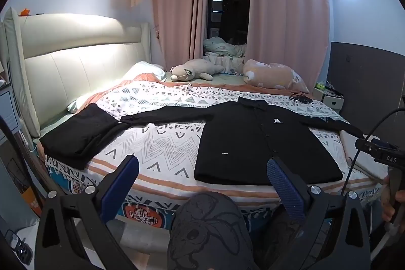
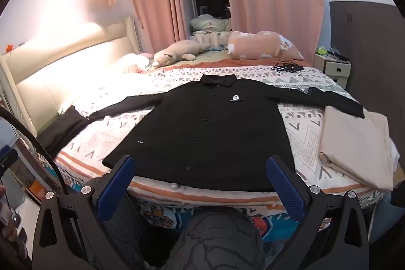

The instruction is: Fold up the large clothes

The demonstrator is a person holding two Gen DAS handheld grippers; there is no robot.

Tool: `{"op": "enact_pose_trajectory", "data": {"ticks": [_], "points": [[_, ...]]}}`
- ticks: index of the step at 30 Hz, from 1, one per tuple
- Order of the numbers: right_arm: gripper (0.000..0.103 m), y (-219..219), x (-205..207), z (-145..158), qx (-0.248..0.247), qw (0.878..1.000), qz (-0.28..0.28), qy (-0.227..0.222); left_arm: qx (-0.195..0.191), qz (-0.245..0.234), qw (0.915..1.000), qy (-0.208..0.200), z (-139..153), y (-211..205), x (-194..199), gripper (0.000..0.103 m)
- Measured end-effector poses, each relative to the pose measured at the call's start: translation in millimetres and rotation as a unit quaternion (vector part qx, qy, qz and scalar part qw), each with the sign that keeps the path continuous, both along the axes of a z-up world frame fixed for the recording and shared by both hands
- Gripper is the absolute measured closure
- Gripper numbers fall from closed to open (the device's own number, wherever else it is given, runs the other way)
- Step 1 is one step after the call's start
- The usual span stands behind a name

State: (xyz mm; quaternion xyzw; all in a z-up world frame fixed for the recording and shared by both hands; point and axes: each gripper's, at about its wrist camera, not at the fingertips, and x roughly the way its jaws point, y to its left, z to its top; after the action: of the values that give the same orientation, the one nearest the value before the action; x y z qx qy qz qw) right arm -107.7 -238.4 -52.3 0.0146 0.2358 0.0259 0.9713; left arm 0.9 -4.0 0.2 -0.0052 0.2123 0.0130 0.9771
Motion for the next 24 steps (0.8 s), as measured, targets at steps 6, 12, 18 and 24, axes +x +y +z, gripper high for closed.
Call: {"op": "enact_pose_trajectory", "data": {"ticks": [6,12,18,24], "points": [[0.0,-2.5,-4.8,-0.4,-0.005,1.0,-0.002,-0.011,-0.01,-0.006,0.9999,-0.011,-9.2,-3.1,-5.9,0.0],[0.0,3.5,2.8,-4.3,-0.009,1.0,0.001,0.006,-0.022,-0.011,0.9996,-0.009,-3.1,11.0,-10.0,0.0],[0.0,3.2,3.8,-6.1,0.0,1.0,0.003,0.009,-0.025,-0.007,0.9996,-0.005,-5.9,15.1,-8.4,0.0],[0.0,2.2,7.7,-15.5,0.007,1.0,-0.004,0.009,-0.033,-0.004,0.9995,-0.003,-9.6,19.1,-8.6,0.0]]}}
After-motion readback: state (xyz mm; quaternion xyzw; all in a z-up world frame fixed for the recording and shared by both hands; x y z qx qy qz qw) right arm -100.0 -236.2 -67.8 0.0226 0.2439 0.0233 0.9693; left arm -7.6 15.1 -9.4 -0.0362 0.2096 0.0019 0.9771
